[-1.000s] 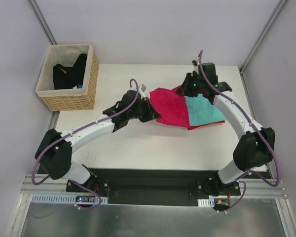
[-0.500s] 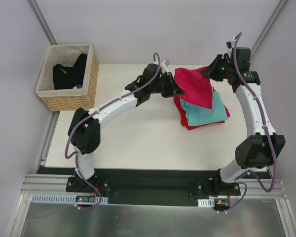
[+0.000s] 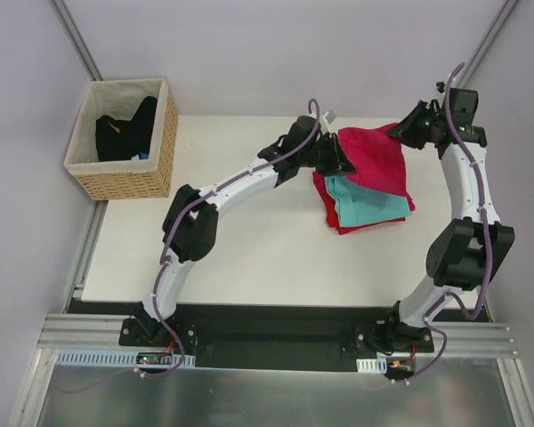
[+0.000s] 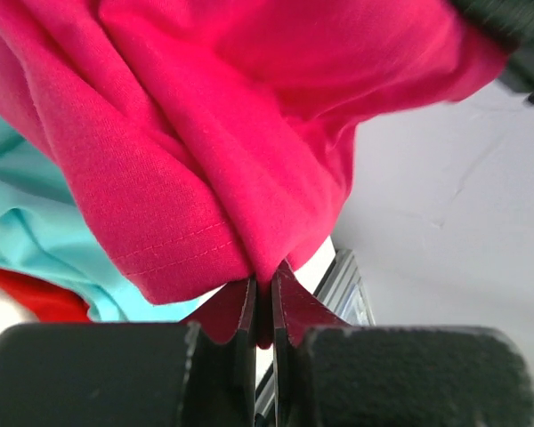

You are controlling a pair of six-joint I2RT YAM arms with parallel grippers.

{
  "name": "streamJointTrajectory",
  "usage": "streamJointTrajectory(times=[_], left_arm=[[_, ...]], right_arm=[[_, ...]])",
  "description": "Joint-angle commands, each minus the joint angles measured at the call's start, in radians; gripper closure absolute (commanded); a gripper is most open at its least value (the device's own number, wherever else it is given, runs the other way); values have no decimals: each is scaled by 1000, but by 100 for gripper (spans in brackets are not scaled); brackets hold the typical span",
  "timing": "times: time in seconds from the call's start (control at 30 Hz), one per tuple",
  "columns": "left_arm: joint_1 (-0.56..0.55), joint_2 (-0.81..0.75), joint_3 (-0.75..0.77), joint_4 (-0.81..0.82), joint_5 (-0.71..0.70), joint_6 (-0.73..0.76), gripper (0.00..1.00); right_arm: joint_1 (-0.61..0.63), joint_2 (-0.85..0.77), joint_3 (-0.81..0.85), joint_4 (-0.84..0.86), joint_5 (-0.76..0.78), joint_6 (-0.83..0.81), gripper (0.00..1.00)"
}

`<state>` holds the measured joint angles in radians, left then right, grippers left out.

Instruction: Fold and stack the t-shirts

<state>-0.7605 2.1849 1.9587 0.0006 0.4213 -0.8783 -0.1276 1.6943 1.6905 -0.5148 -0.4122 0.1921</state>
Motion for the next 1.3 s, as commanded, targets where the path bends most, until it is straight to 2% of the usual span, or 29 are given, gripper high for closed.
streamJointTrajectory(times=[0.0, 0.17, 0.37, 0.5, 0.77, 1.27], left_arm=[[-36, 71, 83, 12, 42, -19, 100], [-40, 110, 88, 16, 45, -19, 100], [-49, 70, -46, 65, 33, -17, 100], [-54, 41, -147, 113, 36, -33, 100], [-68, -25, -274, 193, 34, -54, 100], [-83, -83, -231, 176, 47, -50, 100]], right_arm=[[-47, 30, 31, 19, -77, 15, 99], [-52, 60, 5, 27, -99, 10, 99], [-52, 102, -26, 36, -97, 24, 99], [-52, 99, -80, 36, -10, 23, 99], [-52, 105, -112, 30, 65, 26, 99], [-20, 165, -22, -5, 61, 17, 99]])
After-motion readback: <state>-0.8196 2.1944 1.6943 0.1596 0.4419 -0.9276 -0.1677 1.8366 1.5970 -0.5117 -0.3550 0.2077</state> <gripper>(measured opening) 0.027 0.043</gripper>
